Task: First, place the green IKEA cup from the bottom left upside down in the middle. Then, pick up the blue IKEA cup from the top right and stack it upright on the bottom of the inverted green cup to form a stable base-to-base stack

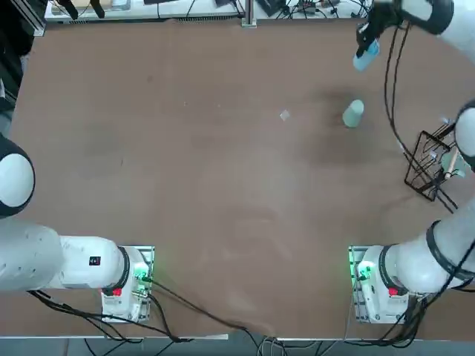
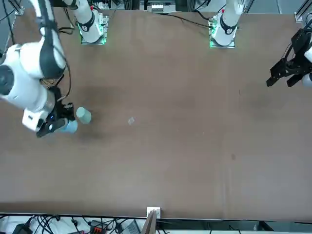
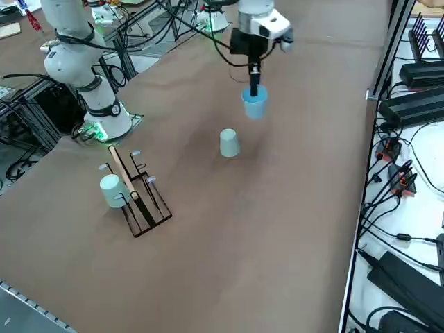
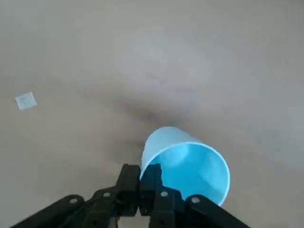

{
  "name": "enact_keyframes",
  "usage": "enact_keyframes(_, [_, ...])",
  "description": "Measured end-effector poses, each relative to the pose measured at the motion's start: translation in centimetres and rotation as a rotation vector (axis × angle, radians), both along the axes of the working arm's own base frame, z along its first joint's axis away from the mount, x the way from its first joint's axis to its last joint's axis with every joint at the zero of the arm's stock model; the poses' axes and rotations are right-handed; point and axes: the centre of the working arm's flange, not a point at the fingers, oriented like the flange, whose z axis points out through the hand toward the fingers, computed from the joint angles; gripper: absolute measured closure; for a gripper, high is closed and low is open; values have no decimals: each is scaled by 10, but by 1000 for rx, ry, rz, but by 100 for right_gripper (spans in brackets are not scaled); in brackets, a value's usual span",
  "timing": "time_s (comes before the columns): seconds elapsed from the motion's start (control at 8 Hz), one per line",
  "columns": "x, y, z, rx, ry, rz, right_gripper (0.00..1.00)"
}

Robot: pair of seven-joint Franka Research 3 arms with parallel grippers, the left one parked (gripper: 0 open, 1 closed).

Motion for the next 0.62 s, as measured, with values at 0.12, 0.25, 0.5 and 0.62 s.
enact_keyframes(0.12, [-14, 5, -9, -13, -10, -24, 97])
enact_keyframes(0.25, [-28, 6, -23, -22, -20, -42, 97])
enact_keyframes(0.5, [-57, 2, -50, -51, -19, -83, 97])
enact_keyframes(0.62, [-68, 1, -56, -63, -14, -84, 97])
